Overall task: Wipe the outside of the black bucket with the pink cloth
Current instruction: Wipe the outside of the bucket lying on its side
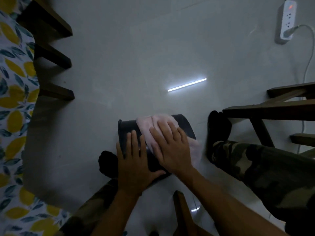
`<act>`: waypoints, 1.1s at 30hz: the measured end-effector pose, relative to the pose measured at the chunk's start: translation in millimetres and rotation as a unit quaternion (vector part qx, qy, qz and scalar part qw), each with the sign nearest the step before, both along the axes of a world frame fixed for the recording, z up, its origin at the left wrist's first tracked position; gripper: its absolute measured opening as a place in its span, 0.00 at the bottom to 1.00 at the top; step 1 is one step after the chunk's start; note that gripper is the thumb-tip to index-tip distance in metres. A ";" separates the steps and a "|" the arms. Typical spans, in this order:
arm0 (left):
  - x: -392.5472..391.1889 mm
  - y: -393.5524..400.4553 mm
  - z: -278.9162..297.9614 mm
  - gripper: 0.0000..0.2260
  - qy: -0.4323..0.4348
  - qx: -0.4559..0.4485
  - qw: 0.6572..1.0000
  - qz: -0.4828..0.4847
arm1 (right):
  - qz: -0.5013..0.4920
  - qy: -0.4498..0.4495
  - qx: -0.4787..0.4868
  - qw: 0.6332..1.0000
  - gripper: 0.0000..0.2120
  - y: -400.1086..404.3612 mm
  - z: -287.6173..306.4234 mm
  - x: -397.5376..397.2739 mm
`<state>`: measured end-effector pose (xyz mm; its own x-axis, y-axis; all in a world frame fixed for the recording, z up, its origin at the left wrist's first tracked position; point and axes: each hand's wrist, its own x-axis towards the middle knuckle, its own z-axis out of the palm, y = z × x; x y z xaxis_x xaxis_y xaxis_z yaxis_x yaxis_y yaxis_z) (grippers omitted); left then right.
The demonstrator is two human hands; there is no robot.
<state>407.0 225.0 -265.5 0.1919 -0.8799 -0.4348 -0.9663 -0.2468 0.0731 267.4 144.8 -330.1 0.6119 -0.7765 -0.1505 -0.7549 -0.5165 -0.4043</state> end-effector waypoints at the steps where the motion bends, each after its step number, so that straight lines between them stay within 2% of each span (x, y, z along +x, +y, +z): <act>1: -9.2 13.5 -3.7 0.60 -0.011 -0.015 1.000 -0.001 | -0.003 -0.011 -0.014 1.000 0.29 12.9 -1.7 -8.3; 6: -20.8 28.3 -21.8 0.57 -0.046 -0.079 0.996 -0.003 | 0.007 -0.007 -0.047 0.999 0.32 19.7 -6.8 -17.8; 11: -52.3 50.6 -36.4 0.57 -0.072 -0.086 0.993 0.032 | 0.018 0.023 -0.042 0.999 0.31 24.2 -1.1 -32.5; 18: -61.9 57.1 -55.9 0.56 -0.121 -0.106 0.987 0.001 | 0.026 0.064 -0.050 0.996 0.33 20.9 8.1 -44.0; 22: -38.5 45.9 -60.6 0.48 -0.142 -0.159 0.977 -0.010 | 0.023 0.058 -0.069 0.996 0.32 6.0 10.5 -35.1; 25: -30.6 16.0 -48.0 0.44 -0.101 -0.205 0.973 0.006 | 0.017 0.058 -0.072 0.996 0.32 -22.5 8.9 -27.2; 30: -4.6 -26.4 -12.8 0.34 -0.022 -0.277 0.960 0.024 | 0.008 0.045 -0.063 0.997 0.33 -25.8 1.6 -23.0; 33: 32.0 -81.7 -1.1 0.27 -0.099 -0.260 0.960 0.025 | 0.000 0.033 -0.054 0.998 0.32 -21.6 2.1 -19.7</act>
<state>439.0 143.4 -266.5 0.2738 -0.9556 0.1091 -0.9617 -0.2738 0.0156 247.7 123.2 -327.9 0.6032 -0.7905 -0.1064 -0.7783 -0.5541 -0.2953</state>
